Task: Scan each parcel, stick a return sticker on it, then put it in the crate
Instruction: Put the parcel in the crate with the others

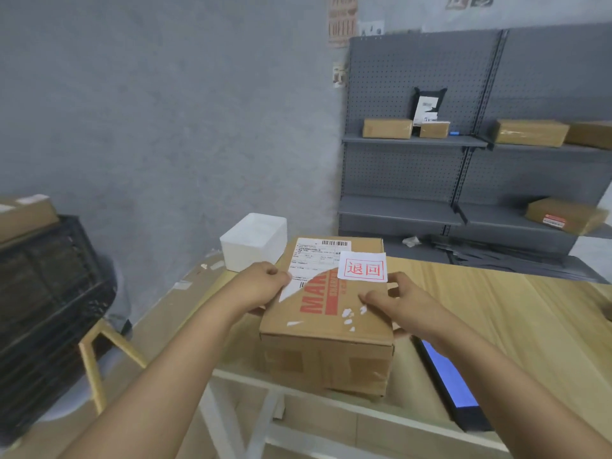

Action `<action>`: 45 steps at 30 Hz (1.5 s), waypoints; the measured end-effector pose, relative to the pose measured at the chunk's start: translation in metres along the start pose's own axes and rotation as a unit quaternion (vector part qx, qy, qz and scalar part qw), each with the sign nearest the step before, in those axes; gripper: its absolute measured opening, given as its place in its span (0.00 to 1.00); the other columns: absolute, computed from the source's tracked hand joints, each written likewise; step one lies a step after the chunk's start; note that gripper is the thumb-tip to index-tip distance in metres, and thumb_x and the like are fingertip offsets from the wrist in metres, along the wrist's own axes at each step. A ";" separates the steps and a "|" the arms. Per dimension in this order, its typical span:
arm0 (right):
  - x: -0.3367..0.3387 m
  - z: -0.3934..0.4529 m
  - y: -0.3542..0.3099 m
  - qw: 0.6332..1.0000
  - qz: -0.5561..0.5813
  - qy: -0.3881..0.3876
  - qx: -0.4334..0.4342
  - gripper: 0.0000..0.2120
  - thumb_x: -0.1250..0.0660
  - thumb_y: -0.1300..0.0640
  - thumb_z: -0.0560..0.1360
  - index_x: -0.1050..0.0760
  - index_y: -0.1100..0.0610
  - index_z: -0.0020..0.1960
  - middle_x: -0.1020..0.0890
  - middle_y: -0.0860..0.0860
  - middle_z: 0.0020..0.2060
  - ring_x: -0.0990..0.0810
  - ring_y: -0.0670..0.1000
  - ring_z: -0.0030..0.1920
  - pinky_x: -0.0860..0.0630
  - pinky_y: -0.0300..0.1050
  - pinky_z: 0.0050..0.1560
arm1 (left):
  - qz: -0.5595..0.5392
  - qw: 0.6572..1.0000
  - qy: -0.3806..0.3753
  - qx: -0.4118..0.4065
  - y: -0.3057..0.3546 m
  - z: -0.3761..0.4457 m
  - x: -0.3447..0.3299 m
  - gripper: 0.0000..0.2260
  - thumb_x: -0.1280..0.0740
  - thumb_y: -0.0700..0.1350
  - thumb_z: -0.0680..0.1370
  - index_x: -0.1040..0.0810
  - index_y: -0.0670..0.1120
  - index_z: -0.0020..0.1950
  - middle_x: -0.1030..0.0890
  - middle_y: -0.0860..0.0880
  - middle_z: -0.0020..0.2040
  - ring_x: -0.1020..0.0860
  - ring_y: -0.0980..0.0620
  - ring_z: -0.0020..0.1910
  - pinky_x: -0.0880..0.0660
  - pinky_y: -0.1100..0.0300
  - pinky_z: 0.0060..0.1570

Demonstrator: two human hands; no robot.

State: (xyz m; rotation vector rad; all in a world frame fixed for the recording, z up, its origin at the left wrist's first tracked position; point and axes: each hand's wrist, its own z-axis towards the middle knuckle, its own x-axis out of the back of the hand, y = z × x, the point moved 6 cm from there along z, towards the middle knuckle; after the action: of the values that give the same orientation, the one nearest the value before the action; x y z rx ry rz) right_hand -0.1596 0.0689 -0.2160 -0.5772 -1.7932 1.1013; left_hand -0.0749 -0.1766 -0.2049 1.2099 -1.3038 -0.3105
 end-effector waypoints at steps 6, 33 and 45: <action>-0.091 -0.001 -0.077 0.998 -0.019 -0.022 0.064 0.27 0.31 0.43 0.70 0.34 0.49 0.65 0.21 0.47 0.54 0.19 0.50 0.51 0.18 0.53 0.48 | -0.039 0.997 0.071 -0.005 -0.057 -0.018 0.105 0.06 0.36 0.53 0.79 0.23 0.52 0.46 0.19 0.56 0.37 0.21 0.61 0.29 0.29 0.68 0.23; -0.695 0.133 -0.437 0.921 0.007 -0.276 0.275 0.18 0.30 0.43 0.71 0.31 0.48 0.55 0.22 0.42 0.47 0.21 0.44 0.48 0.23 0.47 0.51 | -0.179 0.876 0.428 0.135 -0.394 -0.045 0.611 0.14 0.37 0.53 0.80 0.27 0.48 0.63 0.19 0.51 0.49 0.19 0.56 0.42 0.25 0.65 0.29; -0.882 0.216 -0.583 0.873 -0.048 -0.361 0.324 0.15 0.34 0.46 0.73 0.35 0.43 0.56 0.27 0.36 0.41 0.27 0.39 0.40 0.33 0.39 0.35 | -0.218 0.810 0.521 0.159 -0.467 0.022 0.763 0.12 0.36 0.48 0.79 0.25 0.47 0.62 0.17 0.48 0.50 0.18 0.53 0.41 0.24 0.65 0.26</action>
State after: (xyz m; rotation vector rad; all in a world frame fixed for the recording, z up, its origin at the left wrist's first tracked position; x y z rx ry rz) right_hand 0.1007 -0.9770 -0.1547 0.3863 -1.8332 1.8908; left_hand 0.3517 -0.9616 -0.1580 1.6105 -0.0972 0.2674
